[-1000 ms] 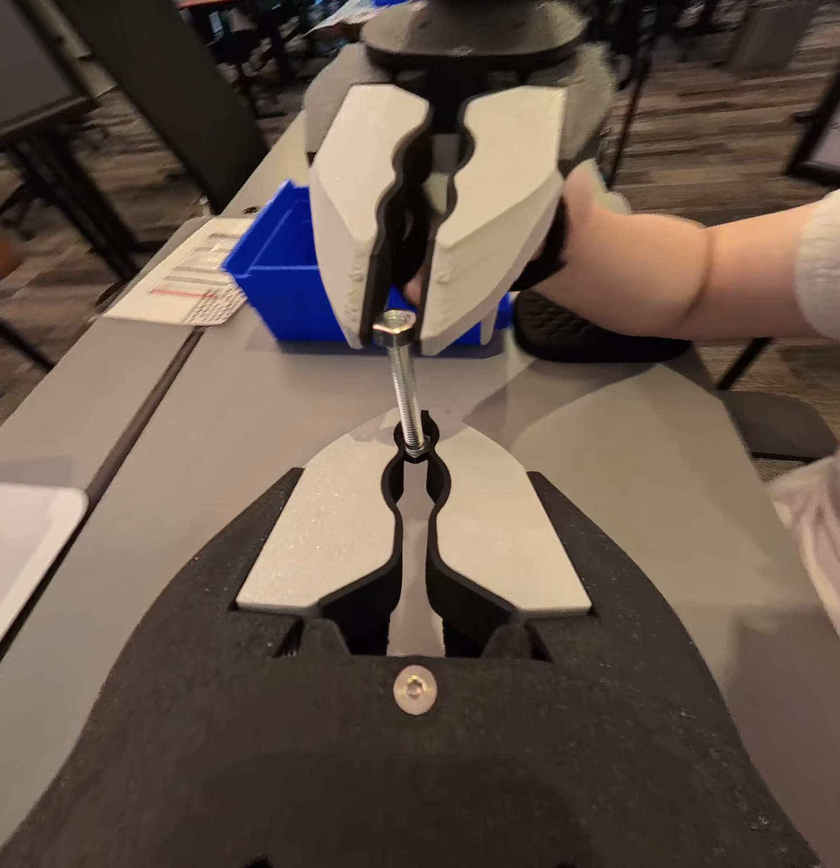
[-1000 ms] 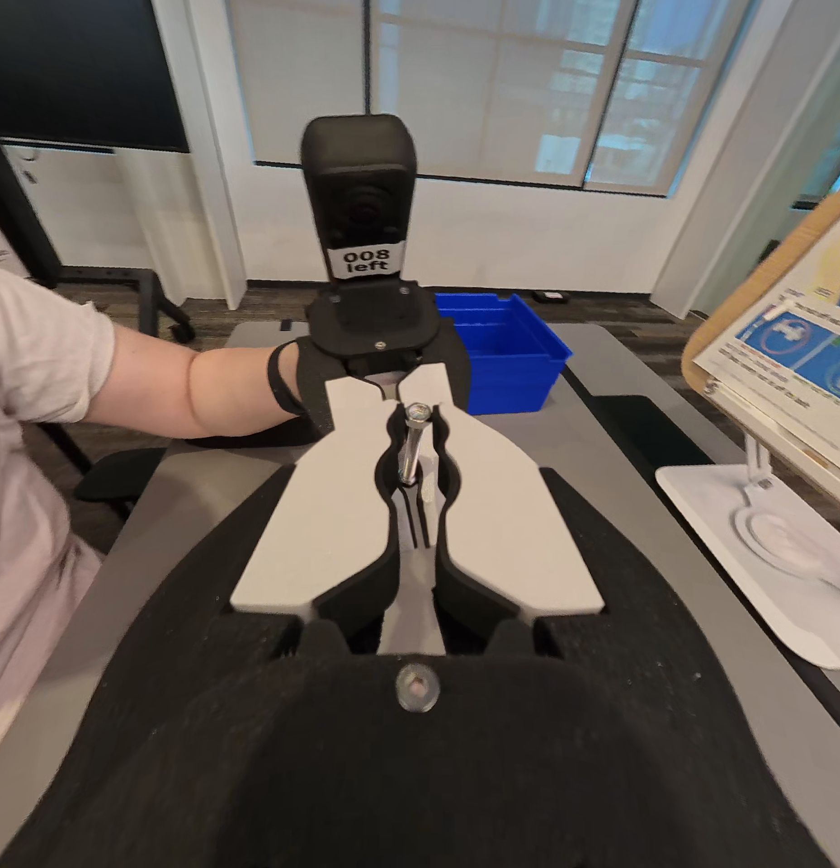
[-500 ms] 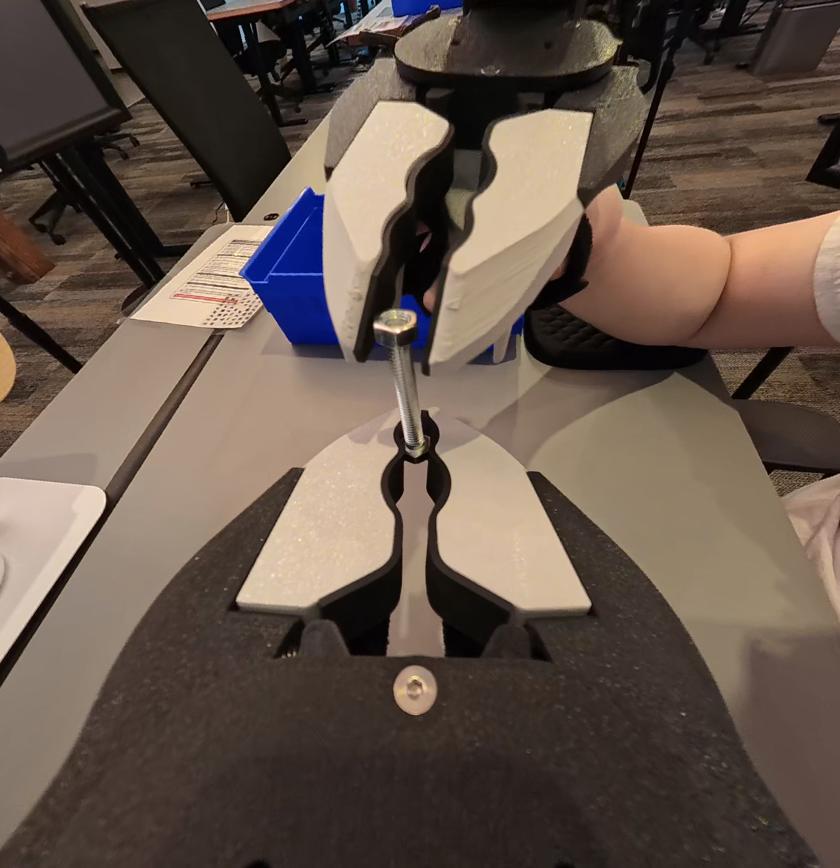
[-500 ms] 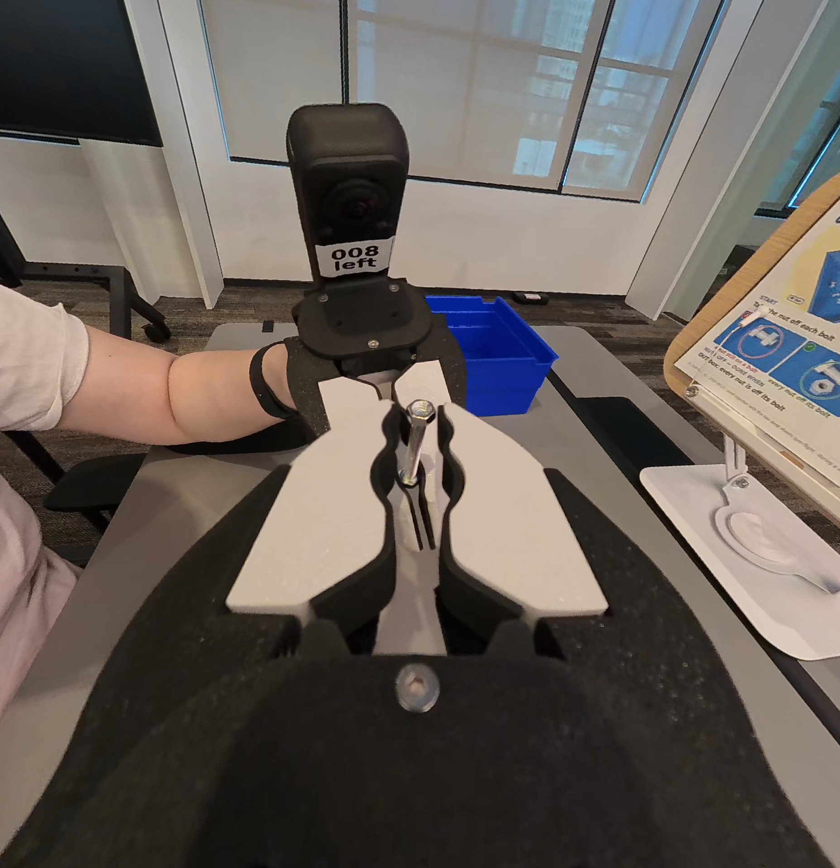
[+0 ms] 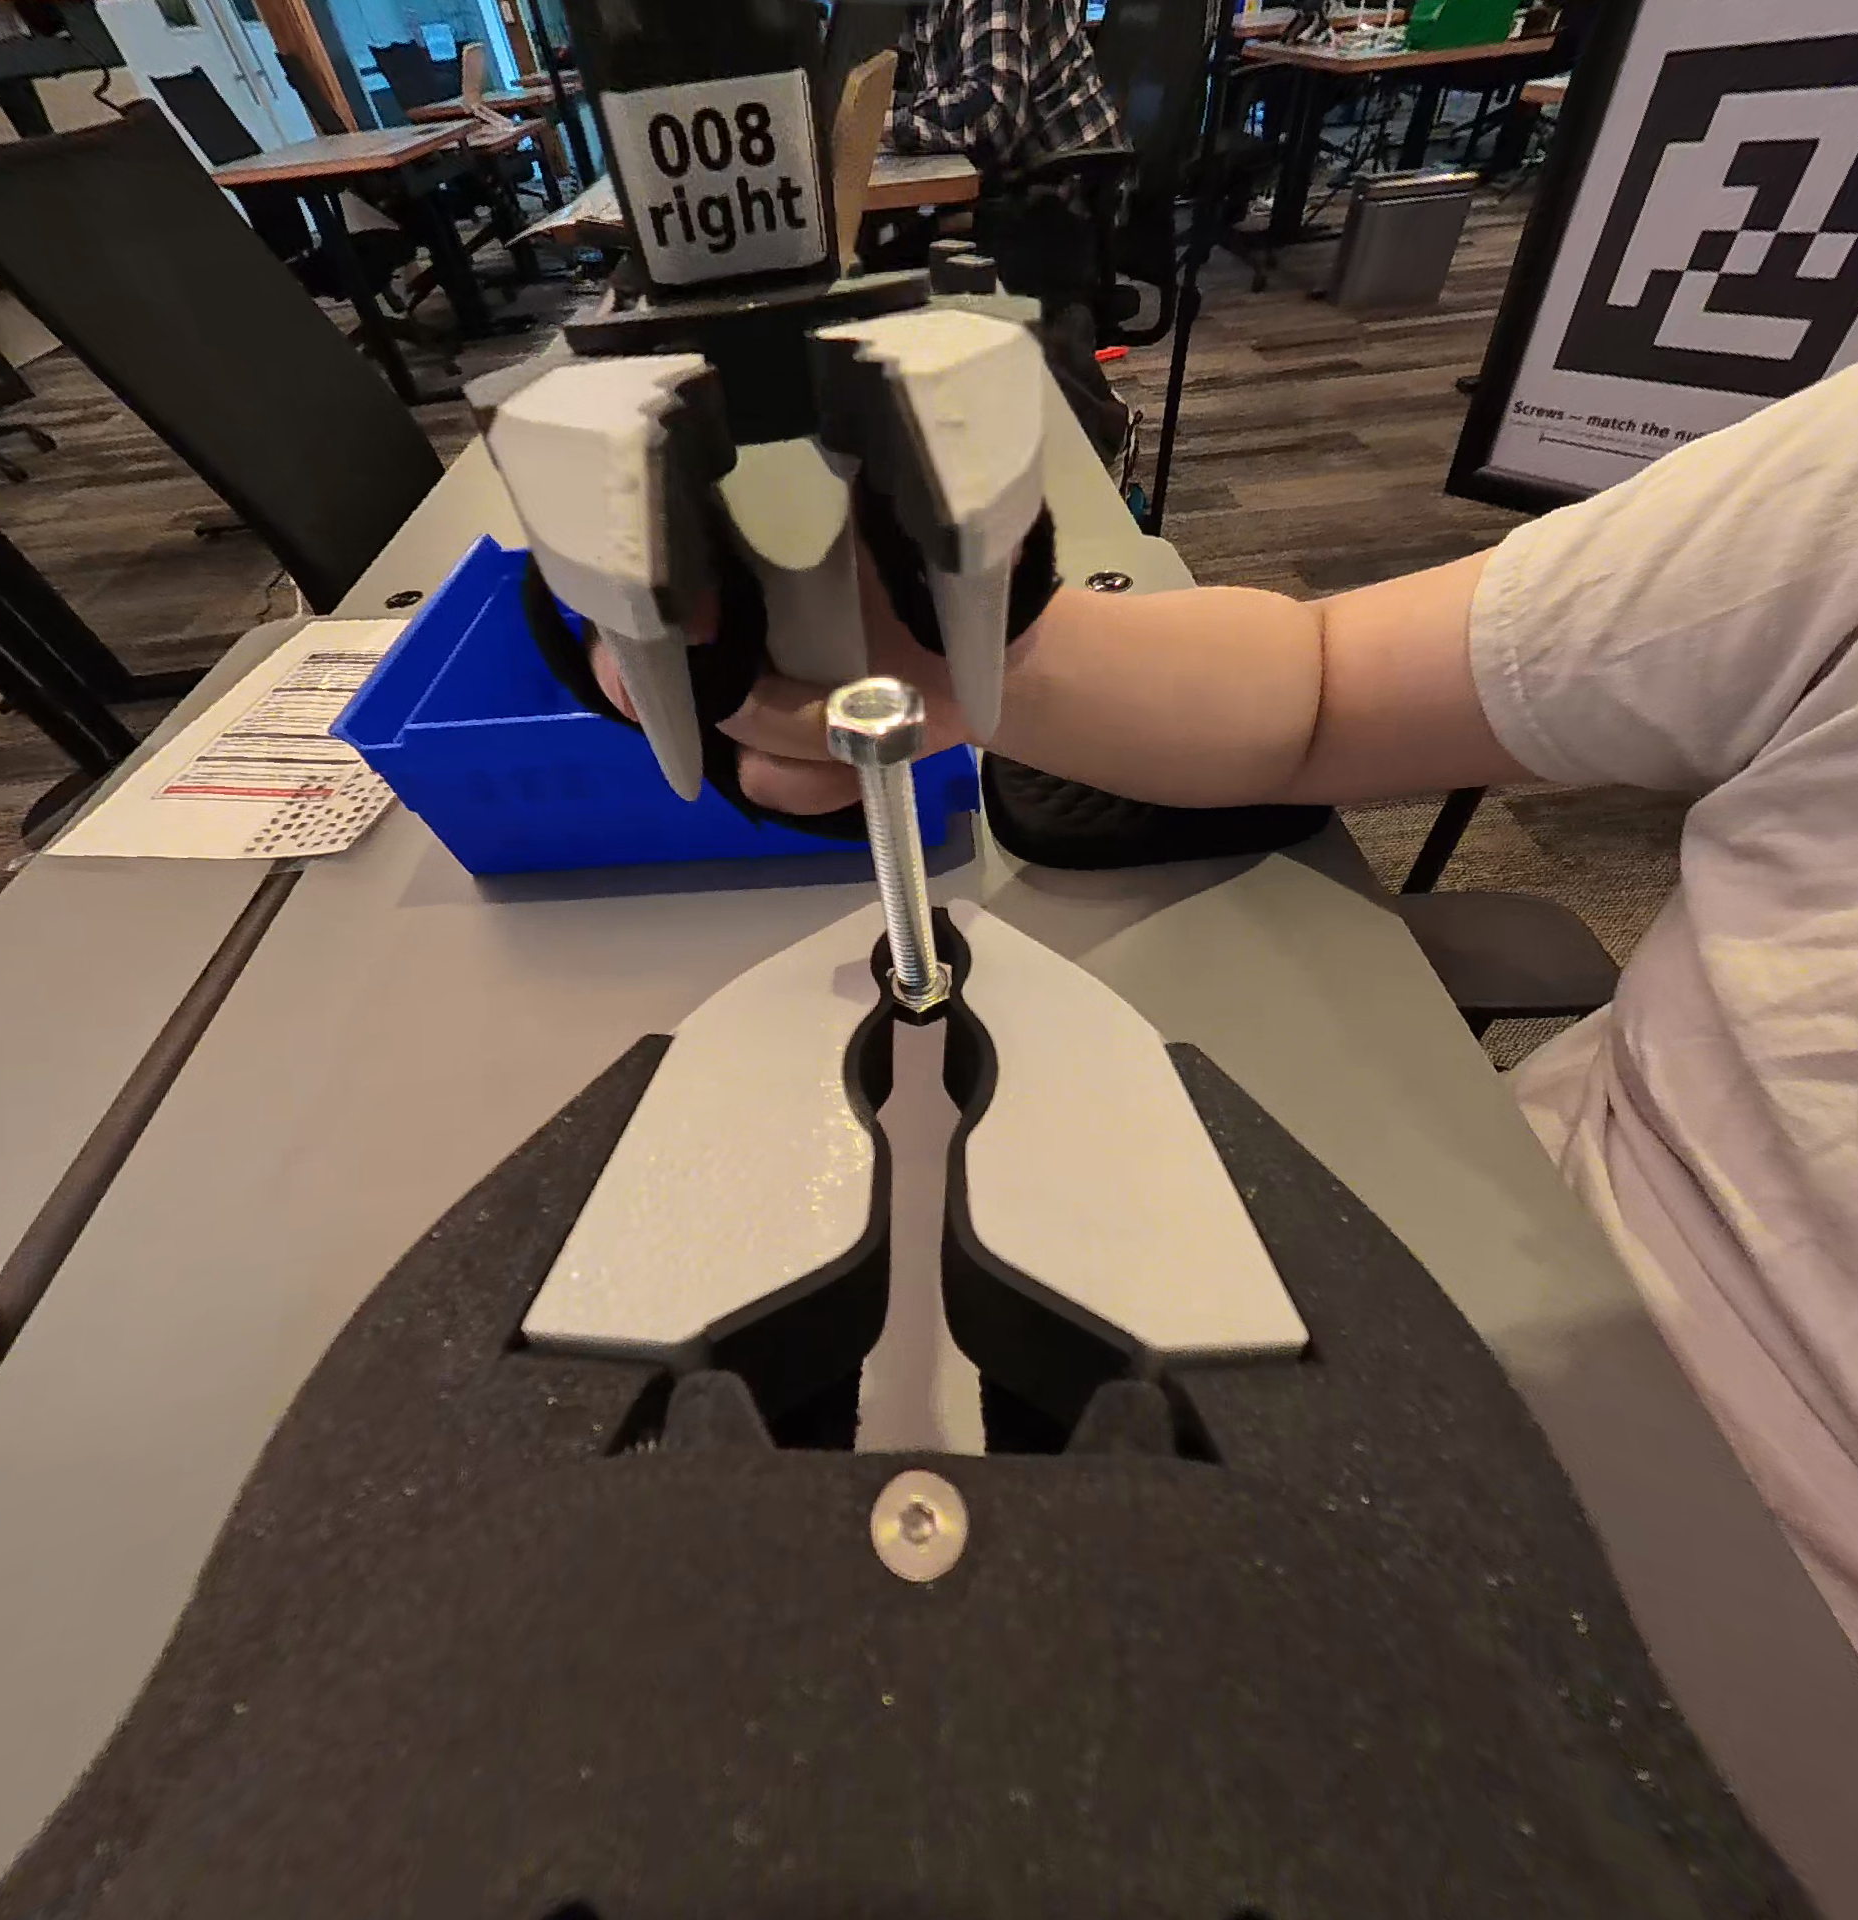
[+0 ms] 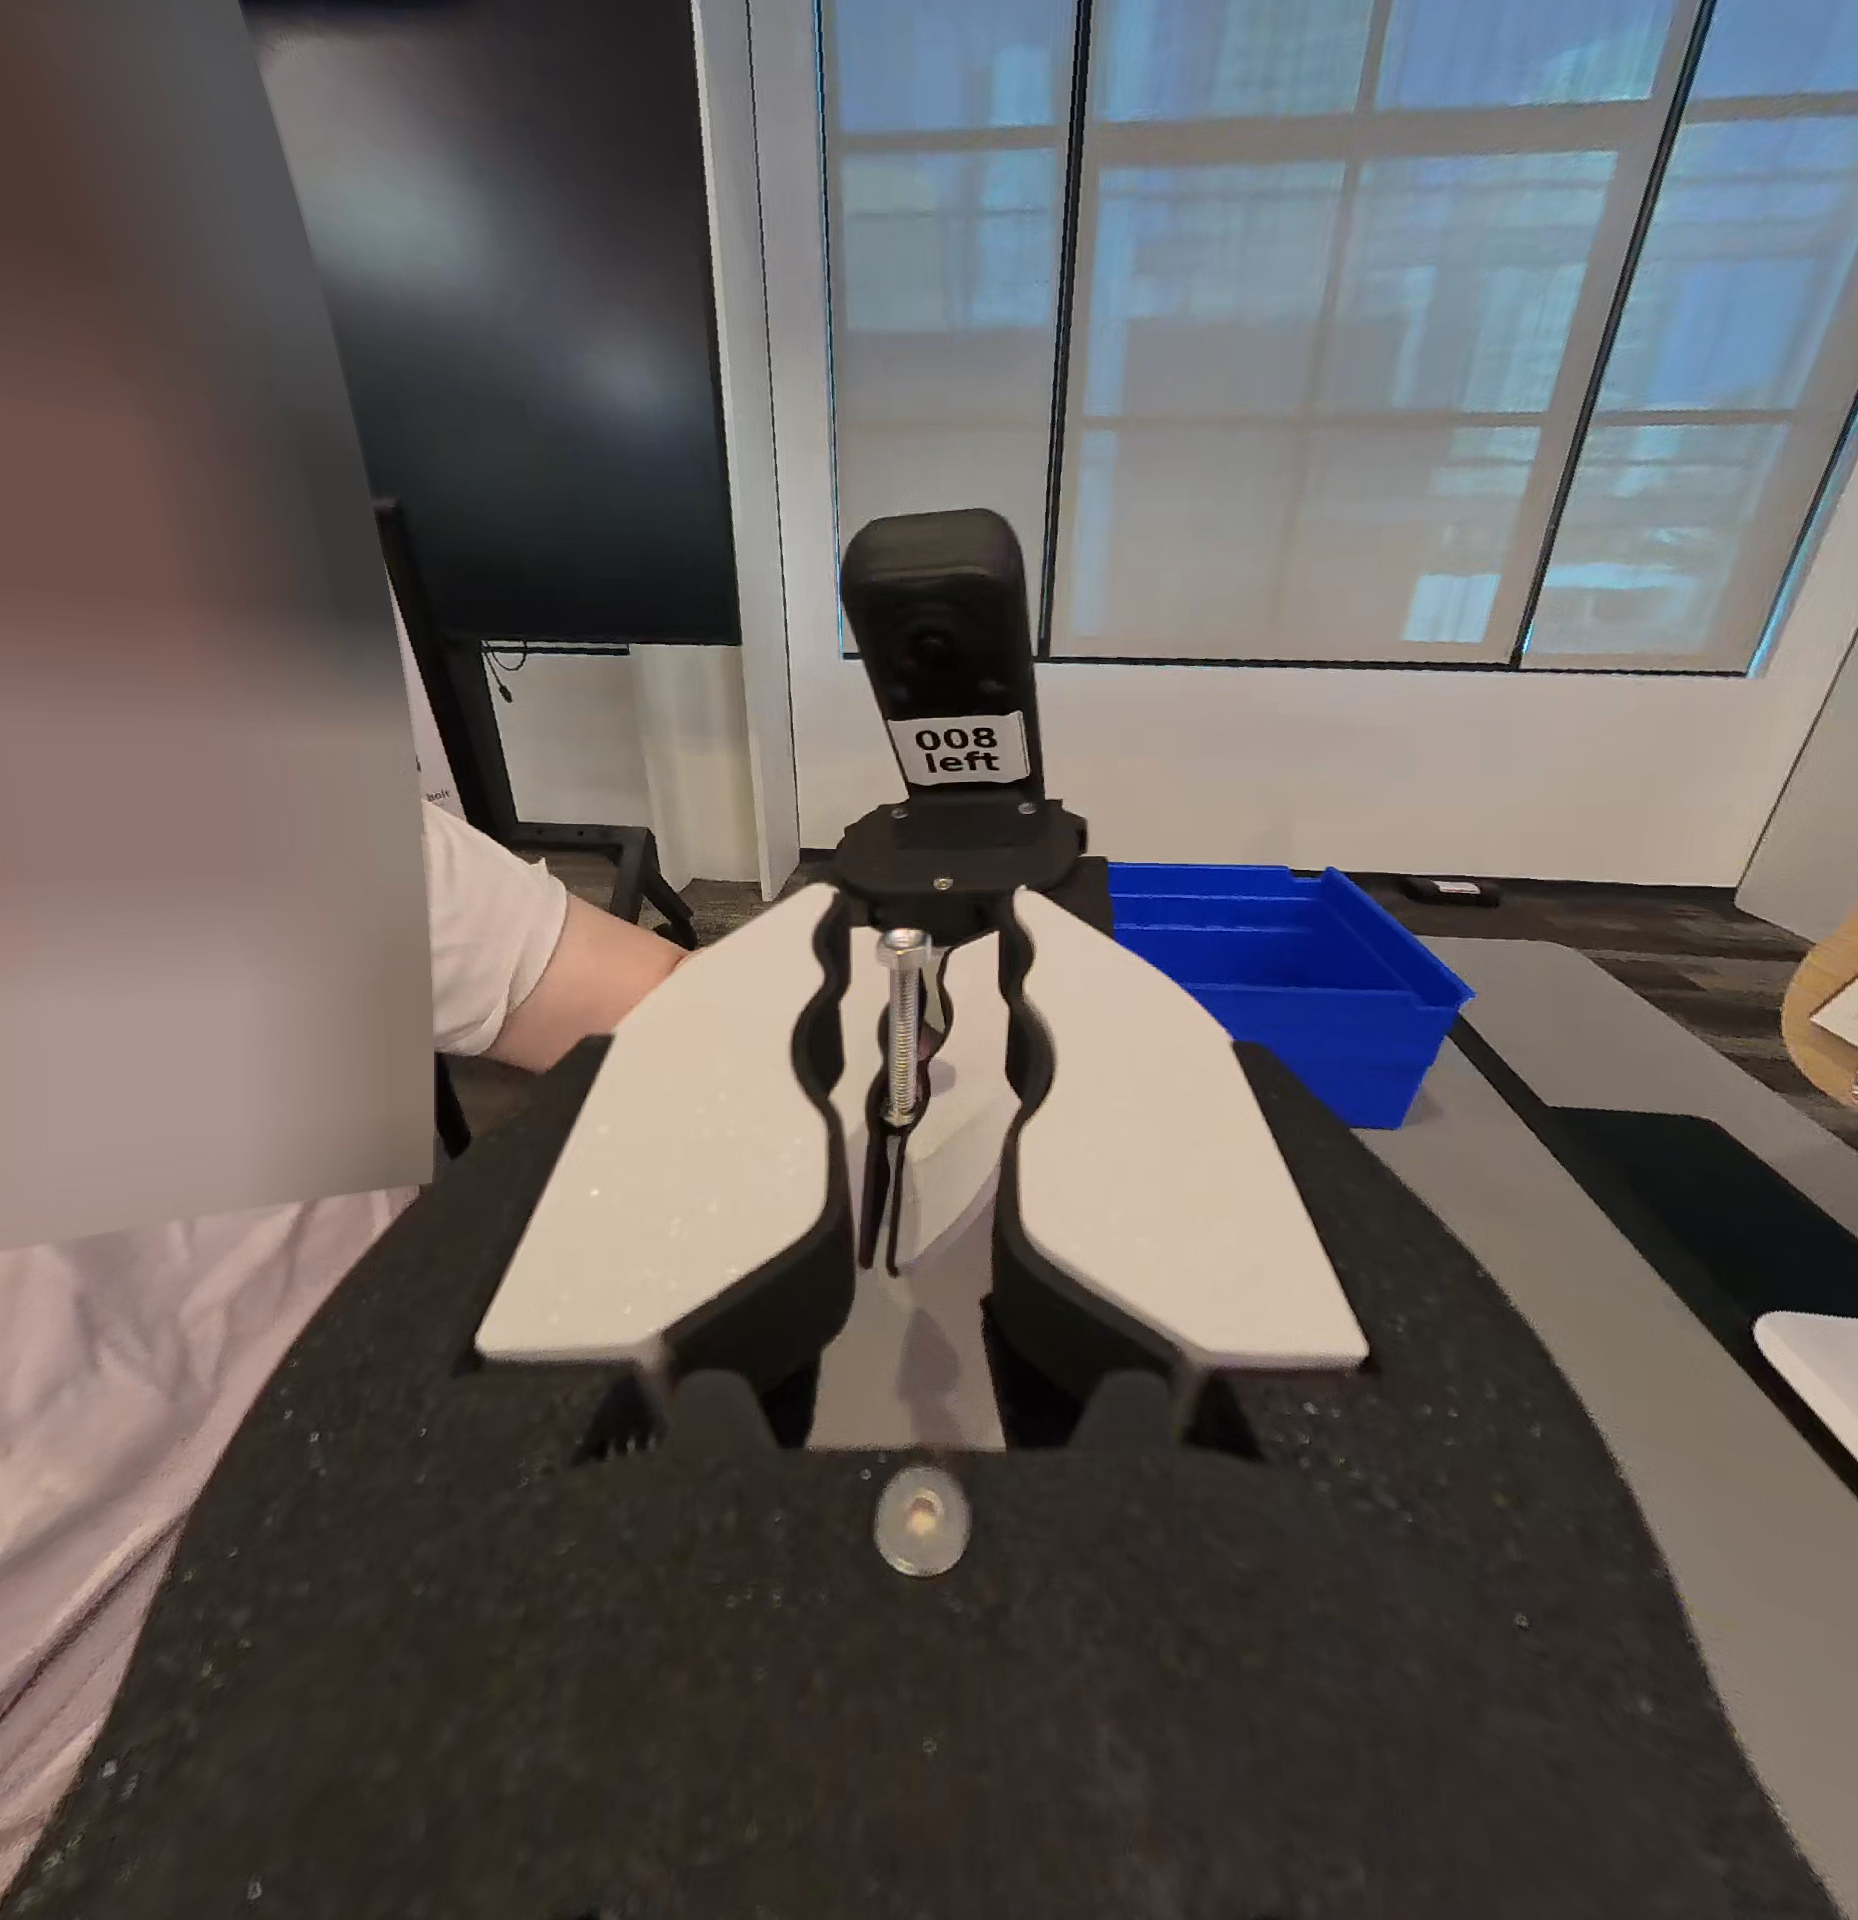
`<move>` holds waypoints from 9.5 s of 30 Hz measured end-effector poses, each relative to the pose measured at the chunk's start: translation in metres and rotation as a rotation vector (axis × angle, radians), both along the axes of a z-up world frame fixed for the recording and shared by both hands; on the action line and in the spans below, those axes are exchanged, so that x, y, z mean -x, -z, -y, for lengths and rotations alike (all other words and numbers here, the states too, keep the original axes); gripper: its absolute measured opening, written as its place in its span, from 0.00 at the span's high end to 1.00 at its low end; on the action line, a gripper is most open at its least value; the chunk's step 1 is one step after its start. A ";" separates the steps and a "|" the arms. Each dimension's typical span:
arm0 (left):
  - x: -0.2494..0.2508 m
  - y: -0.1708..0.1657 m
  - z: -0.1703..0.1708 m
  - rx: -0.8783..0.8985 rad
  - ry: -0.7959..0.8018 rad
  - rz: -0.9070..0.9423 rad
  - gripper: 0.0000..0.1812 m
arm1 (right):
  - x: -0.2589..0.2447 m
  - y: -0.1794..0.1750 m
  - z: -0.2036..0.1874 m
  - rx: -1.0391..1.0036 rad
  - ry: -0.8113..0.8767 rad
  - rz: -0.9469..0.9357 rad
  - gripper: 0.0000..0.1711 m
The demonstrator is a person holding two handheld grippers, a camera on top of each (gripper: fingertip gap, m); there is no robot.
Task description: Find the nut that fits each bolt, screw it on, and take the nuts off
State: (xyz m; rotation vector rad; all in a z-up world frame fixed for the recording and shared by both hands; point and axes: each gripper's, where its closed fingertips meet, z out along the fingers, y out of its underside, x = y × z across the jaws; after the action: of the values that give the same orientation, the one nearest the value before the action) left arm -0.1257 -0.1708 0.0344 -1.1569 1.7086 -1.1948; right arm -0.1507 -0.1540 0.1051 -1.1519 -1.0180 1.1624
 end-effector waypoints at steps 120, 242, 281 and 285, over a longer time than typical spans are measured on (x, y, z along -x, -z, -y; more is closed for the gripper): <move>-0.002 0.023 -0.016 -0.022 -0.134 -0.167 0.98 | 0.012 0.034 -0.014 0.090 0.206 0.342 0.94; 0.008 -0.036 0.021 0.043 0.062 0.141 0.98 | 0.001 -0.003 0.034 -0.135 -0.038 0.218 0.93; 0.011 -0.037 -0.003 0.072 -0.035 0.132 0.98 | -0.001 -0.002 0.019 -0.189 0.099 0.249 0.89; 0.008 -0.035 0.000 0.057 -0.038 0.127 0.98 | 0.007 0.005 0.018 -0.172 0.081 0.267 0.79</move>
State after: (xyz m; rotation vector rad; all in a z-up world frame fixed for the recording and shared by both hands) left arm -0.1340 -0.1703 0.0698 -1.1175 1.5609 -1.2733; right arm -0.1573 -0.1718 0.0998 -1.2185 -1.2369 0.8537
